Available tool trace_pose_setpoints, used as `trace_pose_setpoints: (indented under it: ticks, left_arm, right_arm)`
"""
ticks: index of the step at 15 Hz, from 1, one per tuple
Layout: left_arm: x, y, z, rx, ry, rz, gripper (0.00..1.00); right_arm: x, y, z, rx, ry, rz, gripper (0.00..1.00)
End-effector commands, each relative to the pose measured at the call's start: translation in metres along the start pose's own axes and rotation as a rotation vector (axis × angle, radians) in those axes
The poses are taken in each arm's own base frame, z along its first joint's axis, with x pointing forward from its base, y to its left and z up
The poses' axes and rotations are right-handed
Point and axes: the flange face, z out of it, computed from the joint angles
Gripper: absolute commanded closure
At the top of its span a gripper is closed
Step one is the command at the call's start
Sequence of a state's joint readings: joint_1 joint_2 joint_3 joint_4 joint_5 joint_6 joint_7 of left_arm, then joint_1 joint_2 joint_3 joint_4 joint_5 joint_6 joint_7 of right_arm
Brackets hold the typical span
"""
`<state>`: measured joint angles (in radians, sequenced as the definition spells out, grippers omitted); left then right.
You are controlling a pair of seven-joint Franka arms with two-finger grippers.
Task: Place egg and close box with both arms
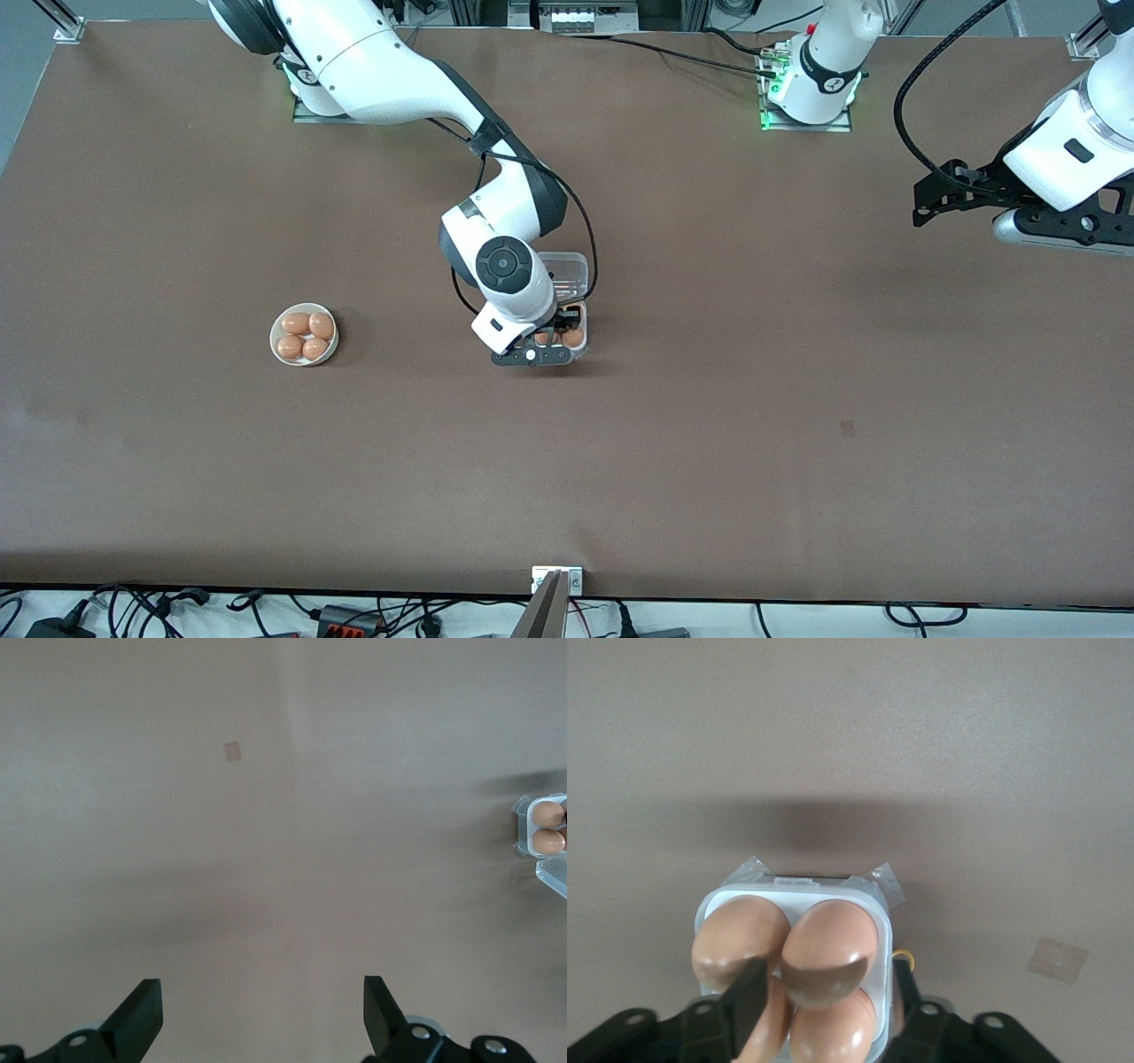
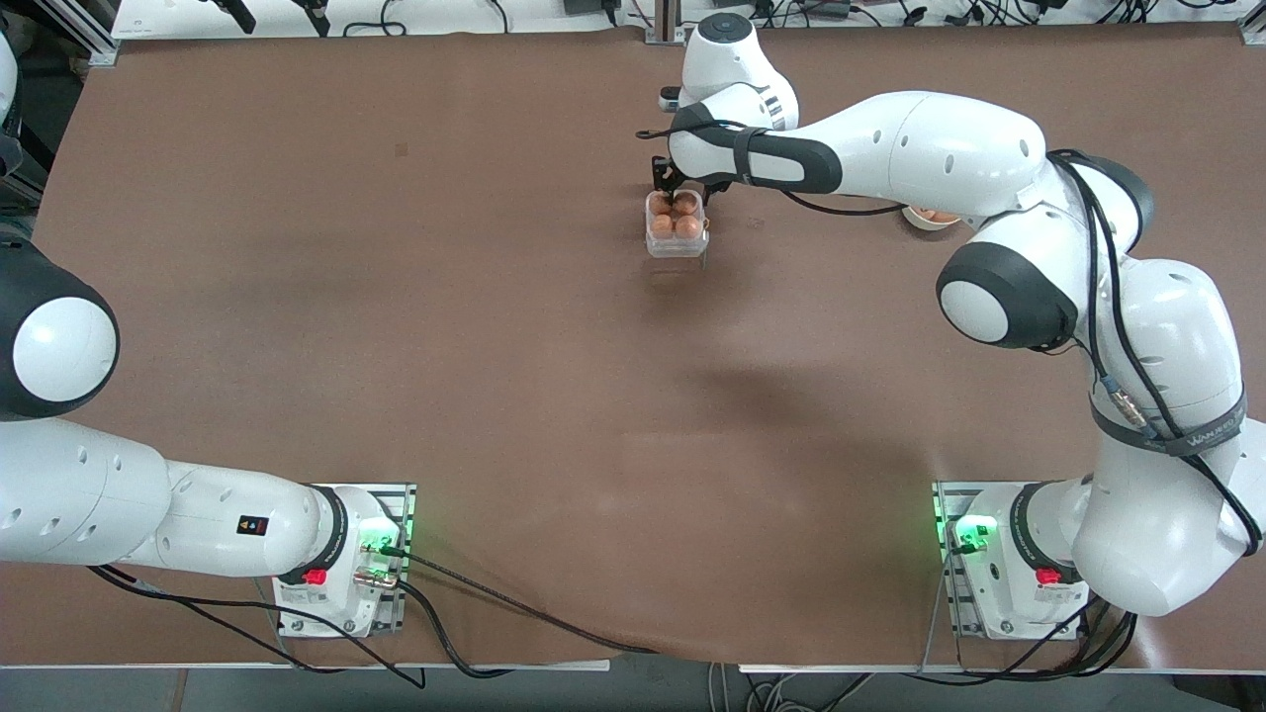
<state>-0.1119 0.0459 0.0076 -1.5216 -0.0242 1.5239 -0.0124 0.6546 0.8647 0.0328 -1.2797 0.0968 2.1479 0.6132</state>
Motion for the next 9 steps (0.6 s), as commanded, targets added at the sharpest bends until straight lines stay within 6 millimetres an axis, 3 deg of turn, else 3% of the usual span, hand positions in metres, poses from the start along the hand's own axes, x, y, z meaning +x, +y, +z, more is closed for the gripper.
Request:
trace_pose_setpoints:
  ticks: [1,3,4,6,9]
  left_arm:
    - [-0.002,0.001,-0.008,0.020,-0.002,-0.002,0.00]
    - [-0.002,0.001,-0.008,0.020,-0.002,-0.002,0.00]
    - [-0.002,0.001,-0.008,0.020,-0.002,-0.002,0.00]
    - [-0.002,0.002,-0.007,0.020,-0.002,-0.001,0.00]
    - [-0.002,0.002,-0.008,0.020,-0.001,-0.001,0.00]
  right_arm:
    - [0.004,-0.009,-0.020,0.019,0.040,0.031,0.00]
    - [0.013,-0.001,-0.044,0.028,0.062,0.042,0.00]
    - [0.020,0.007,-0.073,0.043,0.089,0.050,0.00]
    - [0.037,0.042,-0.126,0.046,0.096,0.097,0.00]
    - [0.056,0.105,-0.188,-0.016,0.111,0.149,0.00]
